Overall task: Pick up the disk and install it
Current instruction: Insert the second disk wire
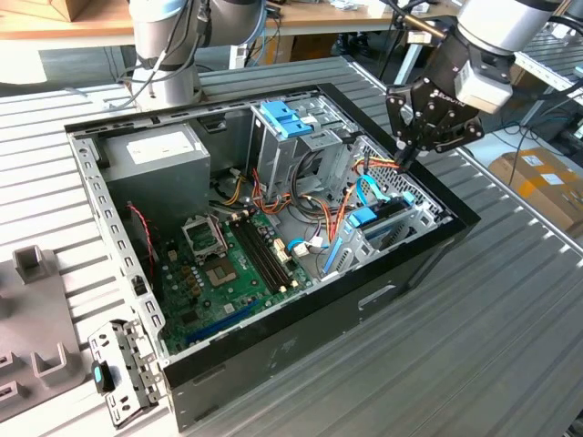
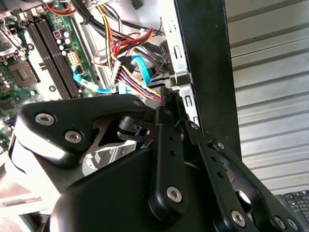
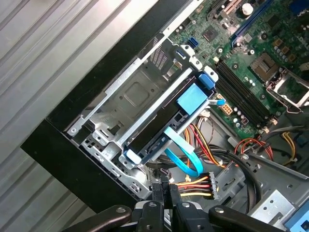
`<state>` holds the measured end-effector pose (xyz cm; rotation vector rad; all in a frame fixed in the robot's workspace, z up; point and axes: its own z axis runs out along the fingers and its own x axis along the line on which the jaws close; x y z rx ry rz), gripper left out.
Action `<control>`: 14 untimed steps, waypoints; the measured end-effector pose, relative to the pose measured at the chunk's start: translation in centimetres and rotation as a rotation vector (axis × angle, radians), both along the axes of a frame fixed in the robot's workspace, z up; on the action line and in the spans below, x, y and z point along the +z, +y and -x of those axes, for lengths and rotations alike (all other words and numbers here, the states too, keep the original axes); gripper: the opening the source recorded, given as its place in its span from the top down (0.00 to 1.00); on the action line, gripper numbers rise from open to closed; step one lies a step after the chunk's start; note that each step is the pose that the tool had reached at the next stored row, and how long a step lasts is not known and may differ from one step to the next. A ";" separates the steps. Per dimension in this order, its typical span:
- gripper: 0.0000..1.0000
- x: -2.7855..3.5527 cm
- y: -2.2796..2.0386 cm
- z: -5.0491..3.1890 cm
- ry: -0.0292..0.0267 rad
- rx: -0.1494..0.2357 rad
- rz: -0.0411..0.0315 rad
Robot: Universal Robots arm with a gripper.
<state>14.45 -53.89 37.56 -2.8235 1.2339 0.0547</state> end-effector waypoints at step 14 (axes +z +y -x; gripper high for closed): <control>0.83 -0.23 0.00 0.00 0.0000 -0.267 -0.0001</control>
